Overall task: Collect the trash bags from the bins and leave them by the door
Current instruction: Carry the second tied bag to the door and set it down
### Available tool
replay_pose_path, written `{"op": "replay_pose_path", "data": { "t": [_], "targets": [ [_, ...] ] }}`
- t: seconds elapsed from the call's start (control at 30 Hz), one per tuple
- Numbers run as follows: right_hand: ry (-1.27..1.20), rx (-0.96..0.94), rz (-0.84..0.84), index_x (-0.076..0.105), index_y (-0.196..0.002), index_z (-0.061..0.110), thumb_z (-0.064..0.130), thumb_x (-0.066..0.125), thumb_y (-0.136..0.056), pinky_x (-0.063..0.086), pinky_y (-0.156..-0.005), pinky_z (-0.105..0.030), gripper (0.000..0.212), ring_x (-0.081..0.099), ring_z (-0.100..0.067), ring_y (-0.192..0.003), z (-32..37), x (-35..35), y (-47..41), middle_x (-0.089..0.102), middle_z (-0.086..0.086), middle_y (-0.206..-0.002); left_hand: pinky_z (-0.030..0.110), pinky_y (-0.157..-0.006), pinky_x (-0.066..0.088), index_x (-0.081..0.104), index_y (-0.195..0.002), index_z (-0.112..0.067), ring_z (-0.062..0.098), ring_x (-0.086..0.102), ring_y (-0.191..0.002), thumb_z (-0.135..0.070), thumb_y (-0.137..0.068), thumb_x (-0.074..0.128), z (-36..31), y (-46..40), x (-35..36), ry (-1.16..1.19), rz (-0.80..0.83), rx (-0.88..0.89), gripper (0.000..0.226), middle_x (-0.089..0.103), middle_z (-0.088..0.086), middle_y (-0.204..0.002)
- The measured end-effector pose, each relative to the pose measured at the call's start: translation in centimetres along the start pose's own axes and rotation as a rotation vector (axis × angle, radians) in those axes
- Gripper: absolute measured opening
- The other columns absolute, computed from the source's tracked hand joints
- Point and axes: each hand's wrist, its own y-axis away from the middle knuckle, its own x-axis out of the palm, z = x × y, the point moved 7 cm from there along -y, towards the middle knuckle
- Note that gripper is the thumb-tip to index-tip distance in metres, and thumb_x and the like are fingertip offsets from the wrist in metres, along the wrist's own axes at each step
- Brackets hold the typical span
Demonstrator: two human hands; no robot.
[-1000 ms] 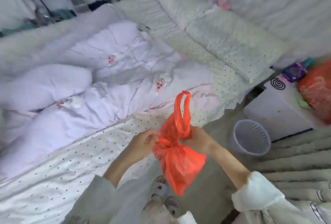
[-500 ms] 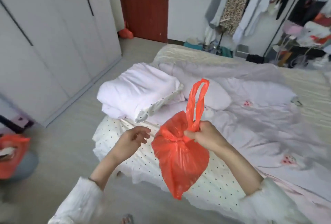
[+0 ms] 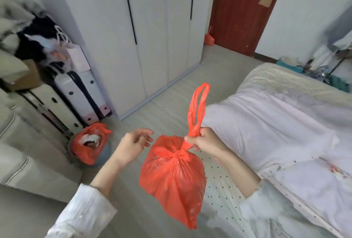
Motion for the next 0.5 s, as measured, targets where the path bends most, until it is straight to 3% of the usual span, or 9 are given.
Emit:
{"op": "replay_pose_path", "data": {
  "t": [0.17,0.5],
  "targets": [
    [-0.109,-0.024,0.067,0.057,-0.072,0.018,0.01,0.06,-0.086,0.044,-0.06,-0.018,0.017,0.056,-0.006,-0.065,5.6,3.3,-8.8,0.062,0.001,-0.075,0.009,-0.058,0.045,0.057,-0.084,-0.03,-0.004,0.058,-0.056,-0.004,-0.094,0.036,2.1,-7.0,-5.8,0.004,-0.035,-0.019,0.035,0.064,0.007,-0.08],
    [-0.118,-0.041,0.036,0.057,-0.069,0.02,0.012,0.062,-0.085,0.045,-0.059,-0.019,0.018,0.057,-0.008,-0.066,12.0,0.4,-31.4,0.061,0.003,-0.071,0.011,-0.057,0.043,0.057,-0.082,-0.027,0.0,0.057,-0.055,-0.006,-0.096,0.033,1.8,-28.6,-9.7,0.101,-0.073,-0.087,0.035,0.061,-0.002,-0.075]
  ]
}}
